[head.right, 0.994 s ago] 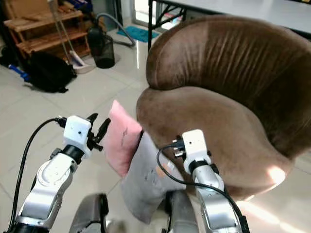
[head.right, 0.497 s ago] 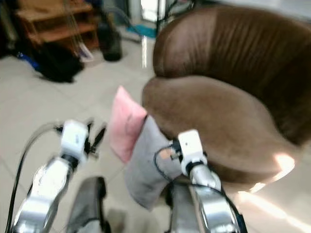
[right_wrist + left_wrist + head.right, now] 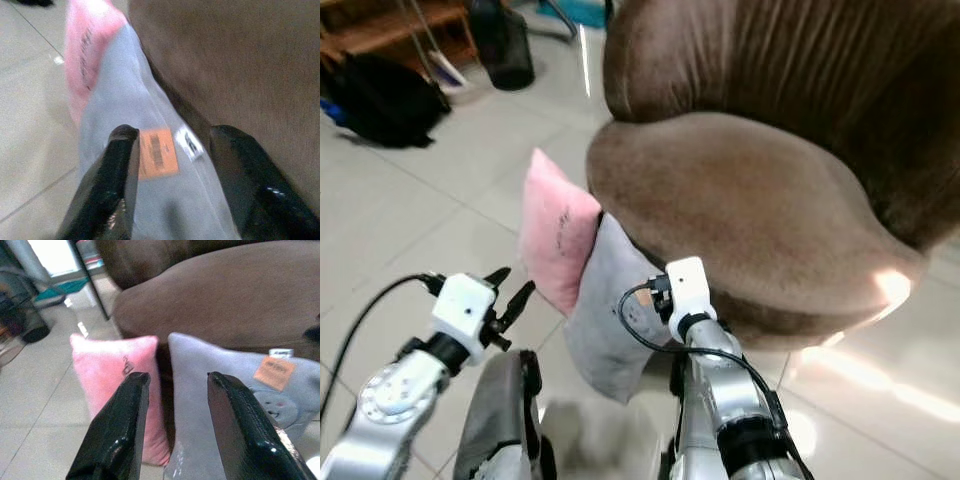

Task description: Move the pillow to the sofa from floor

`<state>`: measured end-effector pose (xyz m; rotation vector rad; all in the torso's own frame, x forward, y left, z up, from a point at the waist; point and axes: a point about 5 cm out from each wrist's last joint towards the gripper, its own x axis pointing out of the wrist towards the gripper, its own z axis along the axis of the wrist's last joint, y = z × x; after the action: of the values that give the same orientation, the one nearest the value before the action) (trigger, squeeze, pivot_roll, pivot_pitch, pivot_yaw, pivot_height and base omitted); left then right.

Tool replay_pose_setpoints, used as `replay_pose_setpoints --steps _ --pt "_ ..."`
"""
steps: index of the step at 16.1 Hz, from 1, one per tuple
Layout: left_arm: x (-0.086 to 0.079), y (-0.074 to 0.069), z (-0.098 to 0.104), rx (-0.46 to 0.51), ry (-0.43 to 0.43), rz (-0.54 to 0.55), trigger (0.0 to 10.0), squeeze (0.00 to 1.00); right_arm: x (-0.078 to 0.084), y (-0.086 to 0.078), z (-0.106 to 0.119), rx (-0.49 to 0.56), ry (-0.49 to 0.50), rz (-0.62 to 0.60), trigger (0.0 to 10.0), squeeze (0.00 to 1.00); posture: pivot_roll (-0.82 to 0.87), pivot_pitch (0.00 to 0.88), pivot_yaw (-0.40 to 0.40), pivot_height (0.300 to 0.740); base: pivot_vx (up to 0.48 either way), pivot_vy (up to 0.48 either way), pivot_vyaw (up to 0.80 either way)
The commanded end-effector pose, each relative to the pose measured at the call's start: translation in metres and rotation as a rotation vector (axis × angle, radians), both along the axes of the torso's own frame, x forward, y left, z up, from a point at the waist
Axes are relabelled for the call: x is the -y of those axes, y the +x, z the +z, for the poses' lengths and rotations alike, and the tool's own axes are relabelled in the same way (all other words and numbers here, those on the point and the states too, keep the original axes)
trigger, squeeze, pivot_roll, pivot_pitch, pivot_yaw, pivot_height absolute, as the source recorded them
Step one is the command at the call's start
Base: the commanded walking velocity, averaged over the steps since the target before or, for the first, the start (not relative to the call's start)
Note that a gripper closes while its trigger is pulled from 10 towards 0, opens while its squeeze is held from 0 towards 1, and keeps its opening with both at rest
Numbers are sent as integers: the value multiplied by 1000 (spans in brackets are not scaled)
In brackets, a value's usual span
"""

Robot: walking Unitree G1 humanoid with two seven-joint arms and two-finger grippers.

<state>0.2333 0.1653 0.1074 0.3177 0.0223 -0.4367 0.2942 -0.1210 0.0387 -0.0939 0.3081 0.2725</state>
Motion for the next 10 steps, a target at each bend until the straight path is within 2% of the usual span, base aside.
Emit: replay_pose_setpoints --steps 1,2,6,10 --pt "2 -8 5 -14 -2 -64 10000 0 5 1 -6 -23 28 -32 10000 1000 82 218 22 530 0 0 0" --pt "2 -14 11 -20 0 -124 10000 0 8 3 -11 -34 28 -34 10000 1000 107 226 51 530 0 0 0" --pt "1 -18 20 -36 -12 -198 10000 0 15 11 -8 -8 36 -43 10000 1000 128 252 65 530 0 0 0" --pt "-3 -35 22 -129 -10 -271 10000 0 21 20 -9 -11 13 -30 10000 1000 175 286 78 530 0 0 0"
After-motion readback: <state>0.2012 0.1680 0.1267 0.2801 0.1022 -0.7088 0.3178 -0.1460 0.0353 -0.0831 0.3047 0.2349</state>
